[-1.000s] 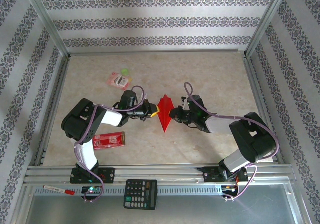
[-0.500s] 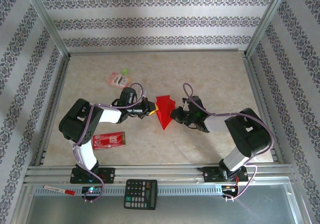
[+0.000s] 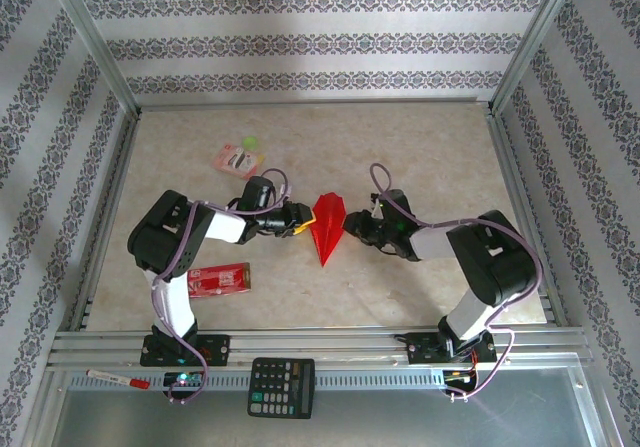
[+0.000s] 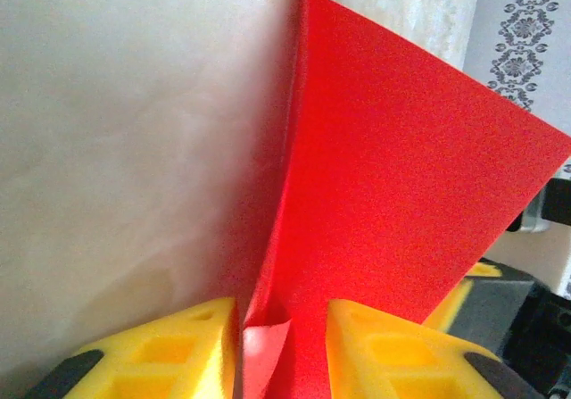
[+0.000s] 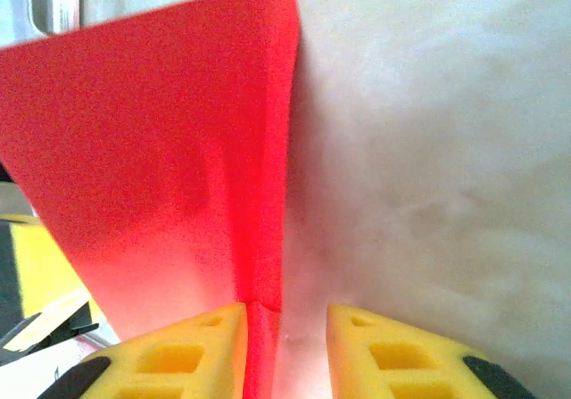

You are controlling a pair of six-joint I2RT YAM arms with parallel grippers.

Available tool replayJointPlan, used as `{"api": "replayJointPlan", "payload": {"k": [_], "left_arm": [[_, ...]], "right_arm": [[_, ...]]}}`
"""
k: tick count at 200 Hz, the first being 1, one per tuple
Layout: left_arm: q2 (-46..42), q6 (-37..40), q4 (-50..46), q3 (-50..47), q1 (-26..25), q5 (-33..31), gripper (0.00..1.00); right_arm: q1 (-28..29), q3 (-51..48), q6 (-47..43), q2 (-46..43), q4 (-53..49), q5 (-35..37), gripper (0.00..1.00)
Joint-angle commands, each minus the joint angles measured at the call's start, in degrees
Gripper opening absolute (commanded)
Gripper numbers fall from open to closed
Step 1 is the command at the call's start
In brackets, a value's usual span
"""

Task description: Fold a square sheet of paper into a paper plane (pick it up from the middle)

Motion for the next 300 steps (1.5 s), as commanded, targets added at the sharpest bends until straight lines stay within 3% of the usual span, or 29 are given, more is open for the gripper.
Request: {"api": "replayJointPlan", "payload": {"k": [1, 26, 55, 86, 106, 115, 148, 159, 169, 195, 206, 222, 231, 238, 251, 260, 274, 300], "left_arm": [[-4.8, 4.0, -4.3, -1.9, 2.1, -1.4, 0.37], [-10.6, 8.7, -10.8, -2.9, 4.7, -4.7, 0.44], [-21.9, 17.3, -20.7, -2.9, 8.9, -14.1, 0.57], [-36.3, 30.4, -31.2, -1.6, 11.0, -37.3, 0.76], [-43.6, 37.2, -29.5, -4.3, 12.1, -53.1, 0.98], [-45.7, 40.0, -26.2, -6.4, 12.9, -58.0, 1.0], [-44.0, 50.2, -10.0, -13.8, 17.8, -60.3, 1.0], [-40.3, 51.8, -7.3, -14.3, 19.6, -58.2, 1.0], [-36.4, 52.8, -5.1, -14.0, 20.6, -56.1, 1.0], [-28.1, 57.0, 6.6, -16.0, 22.0, -50.9, 1.0], [-26.0, 56.7, 3.5, -14.2, 22.4, -49.7, 1.0], [-21.5, 56.8, 10.6, -16.4, 23.0, -46.4, 1.0], [-18.6, 57.5, 19.7, -19.3, 23.3, -44.7, 1.0], [-18.7, 57.0, 20.4, -20.9, 23.6, -43.7, 1.0], [-16.2, 57.6, 28.4, -22.9, 23.7, -43.1, 1.0], [-17.5, 57.2, 24.1, -22.2, 23.7, -43.1, 1.0], [-16.8, 57.6, 26.2, -22.4, 23.7, -43.2, 1.0], [-16.7, 57.6, 26.7, -22.7, 23.7, -43.2, 1.0]], "right_arm": [[-3.2, -2.4, -3.2, -6.7, -2.9, -1.1, 0.33], [-6.9, -1.3, -9.5, -15.2, -14.0, 1.8, 0.37], [-7.0, 7.1, -24.6, -24.8, -34.5, 19.6, 0.44], [-7.2, 9.9, -36.4, -28.3, -36.4, 46.5, 0.72], [-7.8, 8.9, -42.5, -25.7, -30.1, 57.6, 0.89], [-8.7, 8.6, -44.3, -23.5, -27.1, 59.8, 0.94], [-12.4, 4.0, -50.0, -14.5, -11.2, 55.9, 0.98], [-13.7, 1.1, -51.6, -12.6, -2.9, 51.0, 0.98], [-14.3, 1.6, -51.8, -13.2, -4.2, 48.8, 0.98], [-20.5, -2.2, -49.5, -13.8, 5.6, 36.9, 0.98], [-23.1, -2.5, -48.2, -13.4, 6.9, 32.5, 0.98], [-25.3, -5.0, -47.5, -10.4, 15.5, 28.3, 0.97], [-25.0, -4.9, -48.4, -10.6, 16.3, 26.9, 0.98], [-24.6, -4.9, -49.5, -10.8, 14.5, 26.3, 0.98], [-24.4, -8.4, -50.2, -7.1, 24.3, 25.0, 0.98], [-24.2, -10.3, -49.6, -4.9, 32.8, 25.3, 0.98], [-24.1, -9.4, -49.6, -7.7, 25.6, 27.5, 0.98], [-23.2, -9.5, -50.3, -6.4, 28.0, 28.6, 0.98]]}}
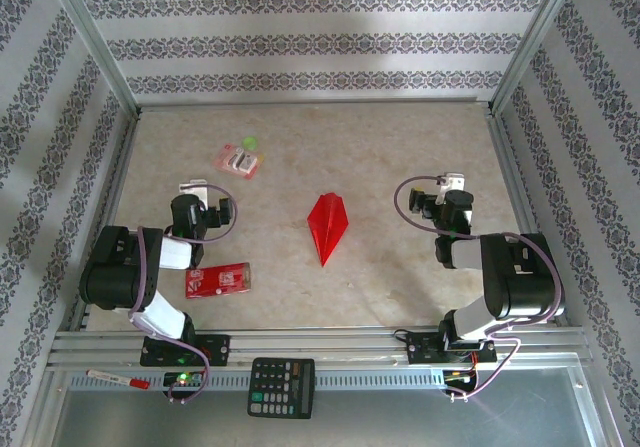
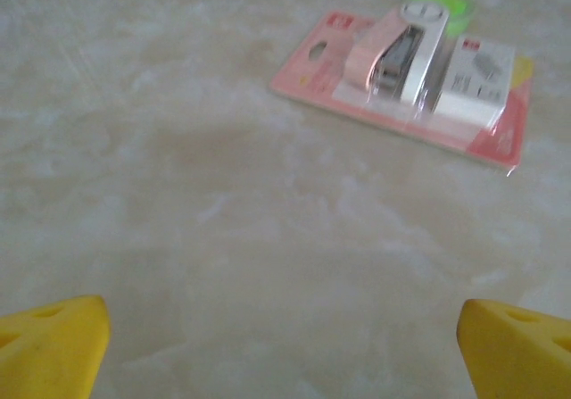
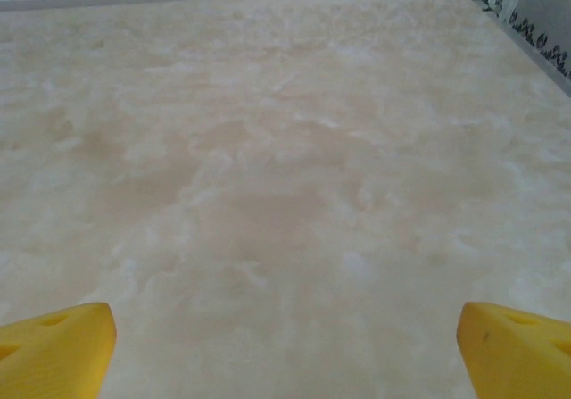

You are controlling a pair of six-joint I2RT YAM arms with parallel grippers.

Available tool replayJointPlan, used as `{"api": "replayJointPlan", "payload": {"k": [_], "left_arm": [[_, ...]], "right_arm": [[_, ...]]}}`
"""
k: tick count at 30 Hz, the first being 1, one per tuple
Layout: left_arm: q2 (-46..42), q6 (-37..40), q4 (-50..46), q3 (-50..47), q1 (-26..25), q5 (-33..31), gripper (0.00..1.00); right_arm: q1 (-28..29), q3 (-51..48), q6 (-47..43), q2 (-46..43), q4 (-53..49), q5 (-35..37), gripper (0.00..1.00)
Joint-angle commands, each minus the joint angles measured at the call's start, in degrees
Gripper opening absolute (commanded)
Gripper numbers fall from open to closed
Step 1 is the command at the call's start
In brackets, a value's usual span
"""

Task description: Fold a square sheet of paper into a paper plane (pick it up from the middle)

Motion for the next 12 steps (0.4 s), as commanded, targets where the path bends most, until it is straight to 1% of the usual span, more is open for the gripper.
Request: {"api": "replayJointPlan", "payload": {"k": [1, 5, 12], "left_arm": [[0.0, 1.4, 7.7, 0.0, 0.6, 1.2, 1.0], [-0.2, 1.2, 7.3, 0.0, 0.6, 0.7, 1.0], [-0.3, 1.2, 7.1, 0.0, 0.6, 0.6, 1.0]], "right_arm": [[1.1, 0.3, -1.1, 0.0, 6.1, -0.4, 0.98], [3.0, 0.8, -2.9, 0.1, 5.2, 1.3, 0.98], [2.3, 0.9, -2.5, 0.2, 5.0, 0.0, 0.98]]}}
